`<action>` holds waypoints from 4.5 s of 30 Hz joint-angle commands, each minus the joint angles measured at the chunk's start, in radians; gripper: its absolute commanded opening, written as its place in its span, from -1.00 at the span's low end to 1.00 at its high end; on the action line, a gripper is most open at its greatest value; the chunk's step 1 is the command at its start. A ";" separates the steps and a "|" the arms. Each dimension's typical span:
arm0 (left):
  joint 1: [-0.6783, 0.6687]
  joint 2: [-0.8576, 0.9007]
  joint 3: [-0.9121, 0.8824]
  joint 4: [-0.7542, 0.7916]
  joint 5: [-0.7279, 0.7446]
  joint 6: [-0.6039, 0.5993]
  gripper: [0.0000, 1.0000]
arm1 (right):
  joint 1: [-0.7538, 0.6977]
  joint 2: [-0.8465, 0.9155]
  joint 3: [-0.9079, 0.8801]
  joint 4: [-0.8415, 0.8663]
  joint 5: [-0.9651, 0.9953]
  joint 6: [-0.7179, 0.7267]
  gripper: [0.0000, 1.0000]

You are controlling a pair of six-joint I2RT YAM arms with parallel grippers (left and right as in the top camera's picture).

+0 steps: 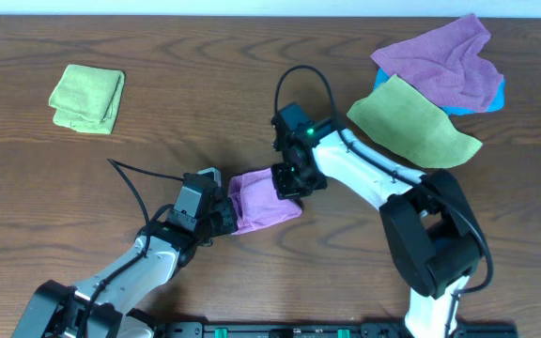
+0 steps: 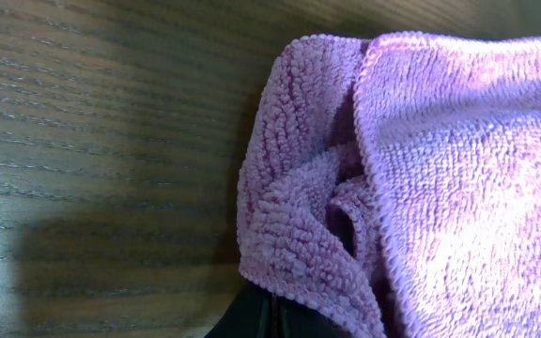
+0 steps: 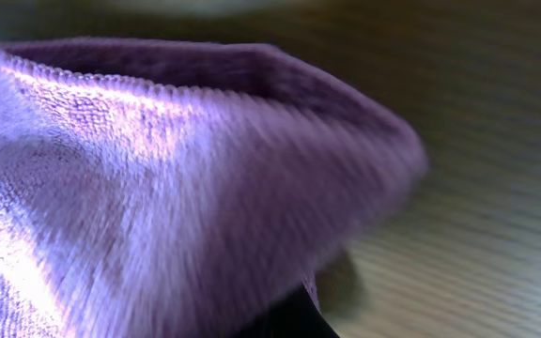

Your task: Fold the cloth

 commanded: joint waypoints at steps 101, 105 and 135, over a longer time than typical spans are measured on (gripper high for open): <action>0.989 0.234 0.381 0.529 0.479 -0.381 -0.89 | -0.141 0.001 0.002 -0.086 -0.101 -0.113 -0.97; 0.983 0.388 0.563 0.520 0.550 -0.384 -0.89 | -0.141 0.001 0.002 -0.093 -0.101 -0.113 -0.97; 0.956 0.745 0.786 0.424 0.567 -0.491 -0.88 | -0.069 0.001 0.002 -0.096 -0.101 -0.083 -0.97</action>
